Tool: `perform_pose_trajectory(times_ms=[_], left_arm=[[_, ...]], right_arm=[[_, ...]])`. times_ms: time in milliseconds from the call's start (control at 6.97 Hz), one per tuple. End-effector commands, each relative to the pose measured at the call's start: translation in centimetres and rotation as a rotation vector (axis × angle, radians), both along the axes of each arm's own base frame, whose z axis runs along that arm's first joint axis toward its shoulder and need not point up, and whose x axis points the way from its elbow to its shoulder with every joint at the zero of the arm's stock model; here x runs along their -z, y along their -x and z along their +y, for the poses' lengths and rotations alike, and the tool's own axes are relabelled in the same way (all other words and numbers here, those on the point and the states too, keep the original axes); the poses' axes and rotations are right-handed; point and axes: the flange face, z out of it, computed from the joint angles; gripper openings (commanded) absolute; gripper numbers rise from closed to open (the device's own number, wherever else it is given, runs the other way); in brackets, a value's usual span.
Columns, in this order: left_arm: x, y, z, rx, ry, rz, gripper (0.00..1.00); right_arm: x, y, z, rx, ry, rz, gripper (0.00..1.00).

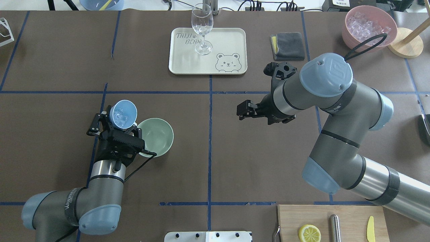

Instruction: Pour ice into bowl

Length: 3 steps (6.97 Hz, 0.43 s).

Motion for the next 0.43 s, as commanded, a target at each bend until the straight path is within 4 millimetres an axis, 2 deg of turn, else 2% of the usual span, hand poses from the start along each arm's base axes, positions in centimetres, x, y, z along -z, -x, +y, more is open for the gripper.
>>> perform_pose_trajectory(times_ms=[0, 287], left_arm=[[-1.04, -0.97, -0.01, -0.018, -0.044, -0.236, 0.00], [-2.00, -1.19, -0.09, -0.055, -0.087, -0.511, 0.00]], right_arm=[[-0.05, 0.18, 0.00, -0.001, 0.005, 0.002, 1.00], [-0.05, 0.18, -0.02, -0.004, 0.007, 0.002, 1.00]])
